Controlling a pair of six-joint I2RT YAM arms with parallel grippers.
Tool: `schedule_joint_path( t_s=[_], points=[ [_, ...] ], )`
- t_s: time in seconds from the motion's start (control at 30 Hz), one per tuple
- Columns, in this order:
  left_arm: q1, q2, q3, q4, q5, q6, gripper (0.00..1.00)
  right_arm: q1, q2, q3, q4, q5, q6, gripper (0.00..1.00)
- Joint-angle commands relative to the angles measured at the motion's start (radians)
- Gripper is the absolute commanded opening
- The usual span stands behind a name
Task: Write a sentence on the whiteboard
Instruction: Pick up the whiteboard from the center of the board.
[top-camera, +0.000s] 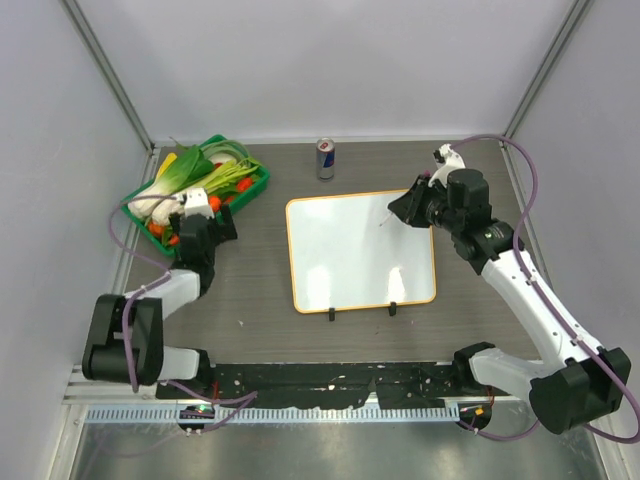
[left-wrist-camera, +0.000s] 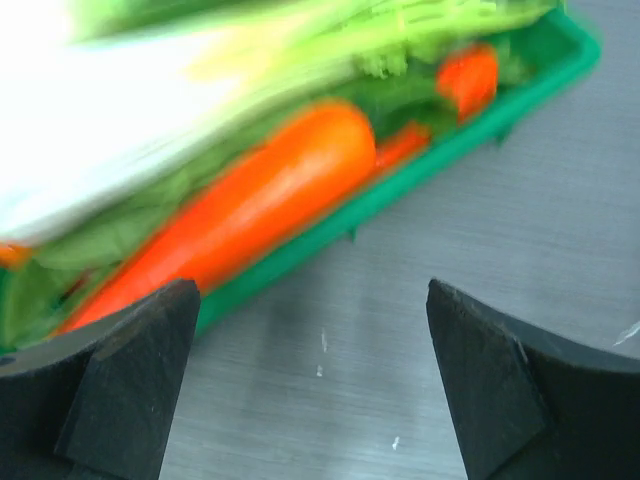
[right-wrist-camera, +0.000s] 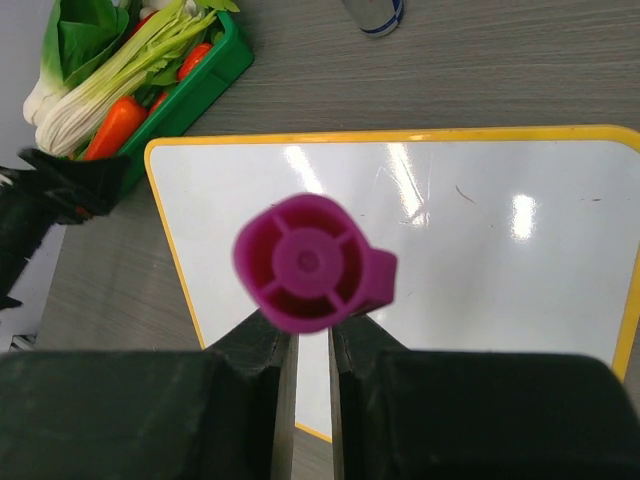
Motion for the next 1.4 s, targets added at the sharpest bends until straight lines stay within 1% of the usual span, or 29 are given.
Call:
schedule_joint_path(
  t_s=[0.0,0.03,0.07,0.1,0.13,0.2,0.3,0.43,0.63,0.67,0.8,1.07,1.27,1.37],
  points=[
    [0.007,-0.136,0.347,-0.651,-0.142,-0.233,1.00,-0.001,-0.034,0.053,0.017,0.010,-0.014,0.01],
    [0.007,-0.142,0.425,-0.783,-0.142,-0.285,1.00,-0.002,-0.036,0.054,0.018,0.014,-0.016,0.01],
    [0.005,-0.154,0.493,-0.855,-0.126,-0.322,1.00,-0.001,-0.037,0.057,0.015,0.019,-0.019,0.01],
    [0.007,-0.170,0.510,-0.883,-0.100,-0.329,1.00,-0.002,-0.040,0.057,0.014,0.021,-0.023,0.01],
    [0.007,-0.188,0.509,-0.872,-0.080,-0.348,1.00,-0.002,-0.043,0.059,0.014,0.024,-0.027,0.01],
    [0.007,-0.228,0.513,-0.916,-0.079,-0.404,1.00,-0.001,-0.051,0.056,0.011,0.028,-0.031,0.02],
    [0.008,-0.292,0.492,-0.881,-0.049,-0.412,1.00,-0.002,-0.065,0.054,0.000,0.036,-0.034,0.01],
    [0.016,-0.328,0.501,-0.871,0.065,-0.416,1.00,-0.001,-0.080,0.044,-0.003,0.044,-0.037,0.02],
    [0.016,-0.280,0.554,-0.912,0.241,-0.421,1.00,-0.002,-0.077,0.039,-0.002,0.036,-0.040,0.01],
    [0.016,-0.276,0.558,-0.912,0.308,-0.421,1.00,-0.002,-0.073,0.037,0.001,0.033,-0.039,0.01],
    [0.016,-0.274,0.539,-0.863,0.405,-0.433,1.00,-0.001,-0.059,0.036,0.001,0.022,-0.045,0.01],
    [0.014,-0.260,0.529,-0.817,0.516,-0.447,1.00,0.001,-0.019,0.025,0.057,-0.042,-0.030,0.01],
    [0.016,-0.269,0.516,-0.799,0.522,-0.479,1.00,0.016,0.033,0.045,0.110,-0.091,-0.011,0.01],
    [0.016,-0.276,0.496,-0.774,0.551,-0.479,1.00,0.033,0.062,0.047,0.147,-0.107,0.001,0.02]
  ],
)
